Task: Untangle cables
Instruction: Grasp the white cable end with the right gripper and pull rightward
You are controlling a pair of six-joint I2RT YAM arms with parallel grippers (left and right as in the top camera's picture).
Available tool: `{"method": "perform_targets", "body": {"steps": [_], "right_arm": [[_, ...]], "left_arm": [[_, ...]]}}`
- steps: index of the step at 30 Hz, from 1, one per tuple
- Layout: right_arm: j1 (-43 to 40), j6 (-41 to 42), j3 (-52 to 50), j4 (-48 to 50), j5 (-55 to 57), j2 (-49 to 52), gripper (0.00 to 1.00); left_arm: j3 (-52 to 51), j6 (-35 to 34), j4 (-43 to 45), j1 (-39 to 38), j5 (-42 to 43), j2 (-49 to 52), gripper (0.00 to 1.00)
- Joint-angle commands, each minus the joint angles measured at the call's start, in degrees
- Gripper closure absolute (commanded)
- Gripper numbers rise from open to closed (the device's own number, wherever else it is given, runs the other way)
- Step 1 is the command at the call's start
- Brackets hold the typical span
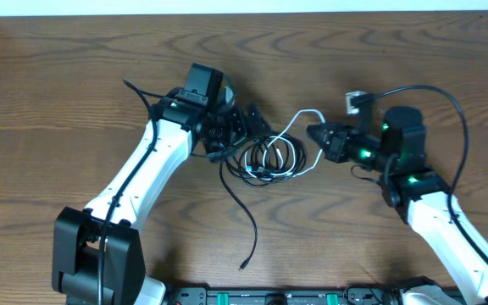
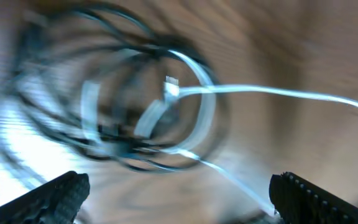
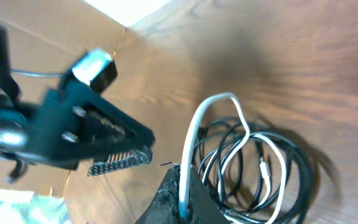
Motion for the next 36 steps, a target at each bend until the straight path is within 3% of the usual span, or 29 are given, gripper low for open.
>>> {"method": "perform_targets", "body": {"steps": [1, 7, 13, 18, 23, 29, 30, 36], "right_arm": [[-2.16, -1.09, 0.94, -0.42, -1.36, -1.60, 0.99], [-5.33, 0.42, 0.94, -5.01, 0.92, -1.84, 0.99], [-8.24, 0.37, 0.96, -10.47, 1.95, -2.36, 0.99], [-10.75, 0.42, 1.25, -11.23, -3.32, -5.57, 0.99], [-12.52, 1.86, 3.04, -14.75, -7.17, -10.14, 0.99], [-13.00, -0.96, 7.10, -24.74, -8.09, -13.25, 0.99], [-13.00, -3.17, 8.94, -29.00, -6.47, -13.22, 0.99], [-13.00, -9.70, 15.63, -44.89, 12.26, -12.92, 0.99]], "left_arm": [[-1.09, 4.44, -0.90, -0.74, -14.93, -0.70, 0.03], [-6.21, 5.03, 3.41, -2.36, -17.53, -0.66, 0.09], [-12.15, 4.83, 8.63, -2.58, -21.77, -0.61, 0.28], [-15.89, 4.83, 12.61, -2.58, -22.62, -0.59, 0.31], [-20.02, 4.81, 17.29, -2.58, -25.99, -0.59, 0.51], [-23.28, 4.85, 22.27, -2.58, -26.01, -0.57, 0.63], [-23.87, 4.83, 23.37, -2.58, -26.01, -0.57, 0.68], [-24.46, 5.09, 24.74, -2.49, -25.94, -0.57, 0.67]]}}
